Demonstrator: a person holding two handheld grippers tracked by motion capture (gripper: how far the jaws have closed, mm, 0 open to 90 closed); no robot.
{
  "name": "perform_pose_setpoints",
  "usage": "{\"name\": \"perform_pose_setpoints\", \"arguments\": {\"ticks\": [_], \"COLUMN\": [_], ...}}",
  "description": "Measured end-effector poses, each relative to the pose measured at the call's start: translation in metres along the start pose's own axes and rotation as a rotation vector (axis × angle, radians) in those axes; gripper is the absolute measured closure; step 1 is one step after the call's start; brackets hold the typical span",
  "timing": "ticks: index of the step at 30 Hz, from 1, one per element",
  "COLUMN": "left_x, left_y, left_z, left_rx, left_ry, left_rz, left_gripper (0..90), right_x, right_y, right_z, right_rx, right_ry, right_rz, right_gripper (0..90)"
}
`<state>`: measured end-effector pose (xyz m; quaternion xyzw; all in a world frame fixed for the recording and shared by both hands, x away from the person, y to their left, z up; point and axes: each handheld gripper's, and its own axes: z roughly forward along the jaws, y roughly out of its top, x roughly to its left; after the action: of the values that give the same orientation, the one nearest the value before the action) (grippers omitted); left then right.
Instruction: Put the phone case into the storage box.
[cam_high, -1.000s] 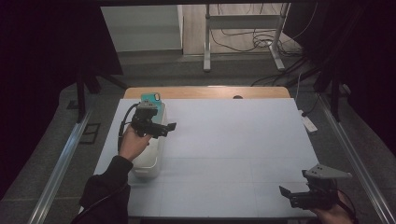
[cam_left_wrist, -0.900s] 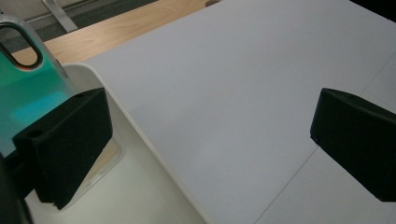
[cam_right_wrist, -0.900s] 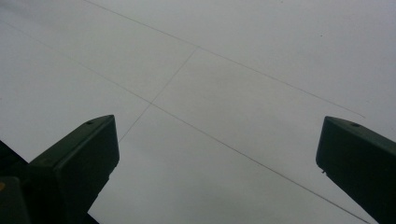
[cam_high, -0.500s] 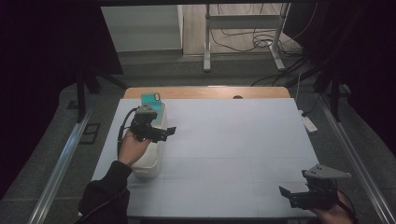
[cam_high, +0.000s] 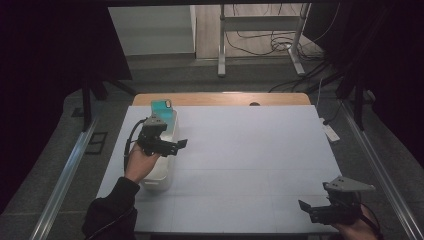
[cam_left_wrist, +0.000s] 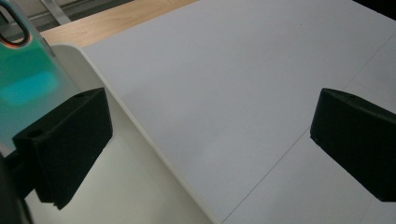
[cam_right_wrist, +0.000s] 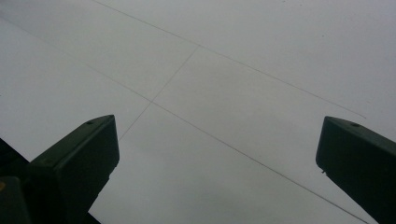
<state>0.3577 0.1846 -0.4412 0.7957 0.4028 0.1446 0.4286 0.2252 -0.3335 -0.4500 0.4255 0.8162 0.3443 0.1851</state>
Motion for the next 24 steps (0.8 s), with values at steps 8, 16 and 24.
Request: {"name": "perform_pose_setpoints", "arguments": {"ticks": [8,16,24], "left_x": [-0.004,-0.01,-0.016], "left_y": [-0.006,-0.011,-0.017], "left_z": [-0.005,-0.011,-0.017], "left_rx": [0.003,0.001,0.0], "left_ry": [0.004,0.009,0.018], "left_rz": [0.0,0.001,0.005], "left_gripper": [0.0,0.0,0.0], "right_x": [0.0,0.001,0.001], "right_y": [0.0,0.0,0.0], "right_z": [0.0,0.0,0.0], "right_rx": [0.0,0.002,-0.001], "right_ry": [0.002,0.001,0.002], "right_rz": [-0.005,-0.008,-0.009], "right_gripper": [0.0,0.0,0.0]}}
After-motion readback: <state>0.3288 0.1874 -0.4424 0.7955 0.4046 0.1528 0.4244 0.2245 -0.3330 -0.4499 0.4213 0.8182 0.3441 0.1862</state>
